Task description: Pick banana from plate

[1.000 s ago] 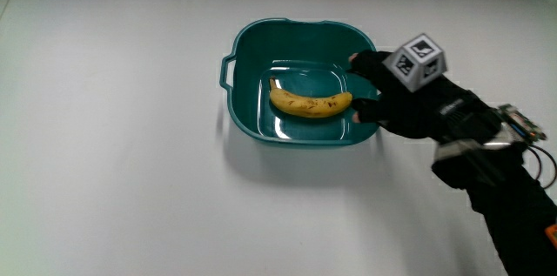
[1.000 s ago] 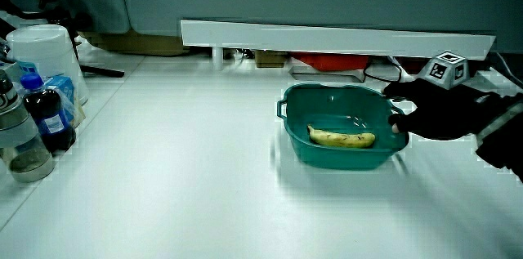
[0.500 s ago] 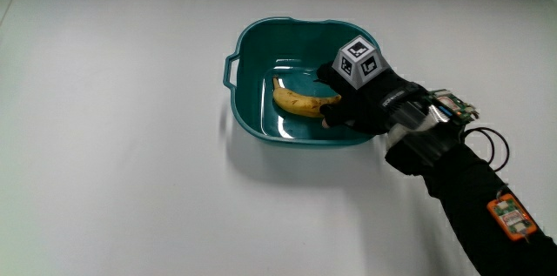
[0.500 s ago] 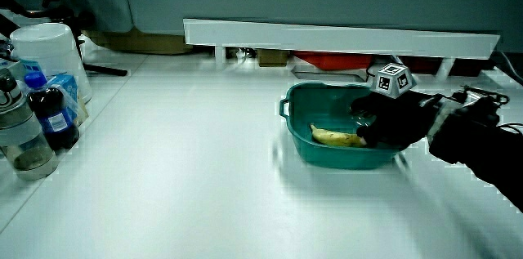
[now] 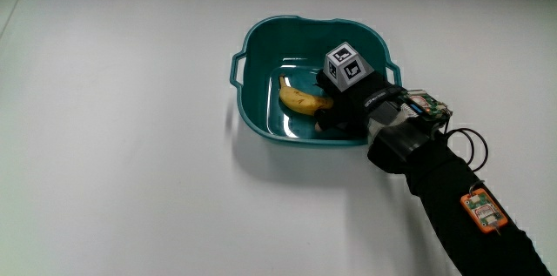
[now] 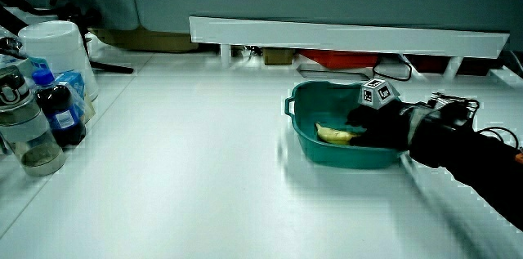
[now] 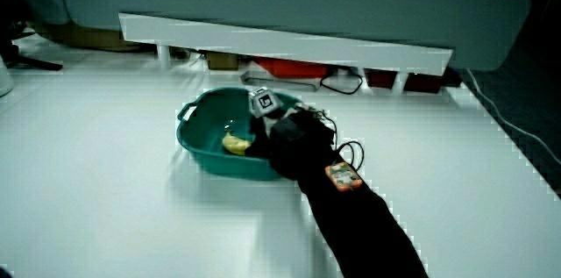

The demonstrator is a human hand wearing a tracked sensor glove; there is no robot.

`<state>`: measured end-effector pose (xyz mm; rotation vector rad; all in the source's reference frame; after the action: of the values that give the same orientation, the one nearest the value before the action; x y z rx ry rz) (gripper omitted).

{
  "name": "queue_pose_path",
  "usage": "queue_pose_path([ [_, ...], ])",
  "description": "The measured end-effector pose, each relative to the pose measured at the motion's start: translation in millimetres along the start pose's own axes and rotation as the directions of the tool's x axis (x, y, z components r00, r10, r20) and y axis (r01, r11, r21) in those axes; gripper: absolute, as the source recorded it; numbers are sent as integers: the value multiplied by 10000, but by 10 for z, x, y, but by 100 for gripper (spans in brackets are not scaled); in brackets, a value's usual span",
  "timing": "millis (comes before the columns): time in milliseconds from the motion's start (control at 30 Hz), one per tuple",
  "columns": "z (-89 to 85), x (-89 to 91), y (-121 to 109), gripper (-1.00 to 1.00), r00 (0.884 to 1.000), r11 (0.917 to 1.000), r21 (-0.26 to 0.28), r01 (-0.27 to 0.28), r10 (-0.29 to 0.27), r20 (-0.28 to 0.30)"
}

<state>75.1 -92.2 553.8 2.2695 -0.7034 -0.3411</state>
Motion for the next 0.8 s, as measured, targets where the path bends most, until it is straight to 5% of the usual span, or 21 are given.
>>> queue_pose_path([
  [133, -44, 13, 45, 6, 9998, 9990, -418, -144, 138, -146],
  [233, -3, -15, 7, 25, 9995, 9995, -45, -309, 308, -75],
  [633, -35, 18, -11, 100, 9993, 9993, 73, -375, 375, 26],
  [800, -8, 70, -42, 100, 9993, 9988, 333, -369, 372, -60],
])
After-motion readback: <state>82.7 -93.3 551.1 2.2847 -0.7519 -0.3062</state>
